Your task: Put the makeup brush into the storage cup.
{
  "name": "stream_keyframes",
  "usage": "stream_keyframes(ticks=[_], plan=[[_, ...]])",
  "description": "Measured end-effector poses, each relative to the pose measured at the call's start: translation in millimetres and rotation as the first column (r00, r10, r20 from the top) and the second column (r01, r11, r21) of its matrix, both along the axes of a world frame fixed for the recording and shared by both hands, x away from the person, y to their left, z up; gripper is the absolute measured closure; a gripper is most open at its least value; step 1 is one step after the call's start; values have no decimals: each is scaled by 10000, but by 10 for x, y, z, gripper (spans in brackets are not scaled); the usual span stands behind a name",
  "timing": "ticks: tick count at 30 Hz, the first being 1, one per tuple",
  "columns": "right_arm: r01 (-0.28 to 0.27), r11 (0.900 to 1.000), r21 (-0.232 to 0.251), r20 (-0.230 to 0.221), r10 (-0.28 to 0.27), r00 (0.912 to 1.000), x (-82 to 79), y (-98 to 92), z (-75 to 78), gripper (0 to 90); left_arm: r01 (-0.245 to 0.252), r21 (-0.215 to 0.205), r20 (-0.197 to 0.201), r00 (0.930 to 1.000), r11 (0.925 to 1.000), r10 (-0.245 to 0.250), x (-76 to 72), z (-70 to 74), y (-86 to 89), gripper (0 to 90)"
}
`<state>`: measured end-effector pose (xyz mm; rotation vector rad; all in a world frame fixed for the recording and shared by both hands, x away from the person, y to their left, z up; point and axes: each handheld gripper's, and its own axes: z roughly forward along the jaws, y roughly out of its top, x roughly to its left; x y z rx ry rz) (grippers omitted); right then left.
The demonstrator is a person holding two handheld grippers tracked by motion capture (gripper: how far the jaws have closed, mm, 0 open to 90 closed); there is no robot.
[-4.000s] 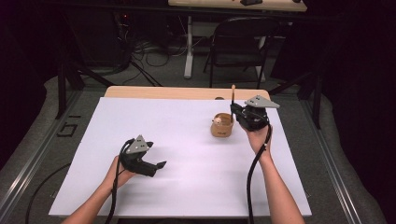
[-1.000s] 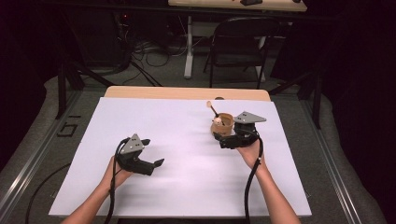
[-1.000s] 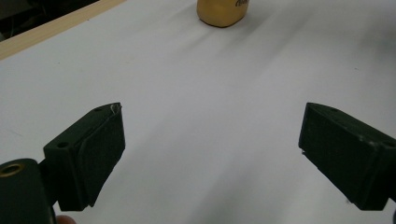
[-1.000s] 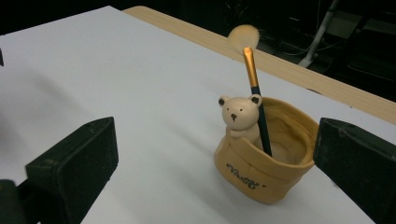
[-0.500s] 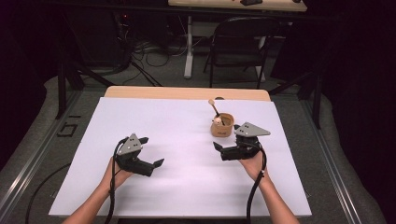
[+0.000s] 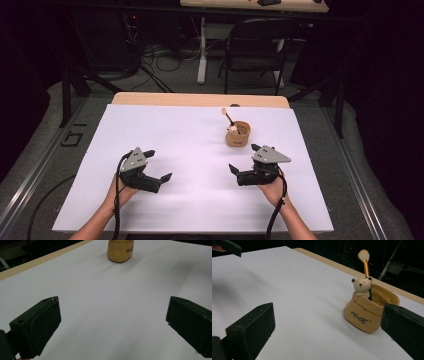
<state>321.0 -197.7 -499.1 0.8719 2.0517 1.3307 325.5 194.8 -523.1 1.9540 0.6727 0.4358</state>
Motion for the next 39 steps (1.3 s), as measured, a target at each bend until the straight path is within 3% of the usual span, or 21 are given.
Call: stream_keyframes(ticks=[9, 16, 25, 32, 39], plan=[[-21, 10000, 6, 320, 20, 9995, -196, -40, -79, 0, -290, -263, 451, 9985, 9992, 302, -94, -8, 75, 0], [419, 9991, 104, 286, -422, 9987, -300, -147, -142, 0, -531, -389, 258, 9982, 9978, 541, -164, -53, 181, 0], [629, 9977, 258, 71, -631, 9980, -408, -264, -215, 0, -545, -788, 447, 9973, 9954, 581, -255, -89, 284, 0], [770, 9967, 259, 82, -772, 9970, -484, -332, -241, 0, -751, -594, 451, 9960, 9954, 778, -339, -128, 357, 0], [871, 9951, 469, 245, -883, 9958, -558, -419, -265, 0, -805, -771, 602, 9945, 9938, 853, -412, -158, 459, 0]])
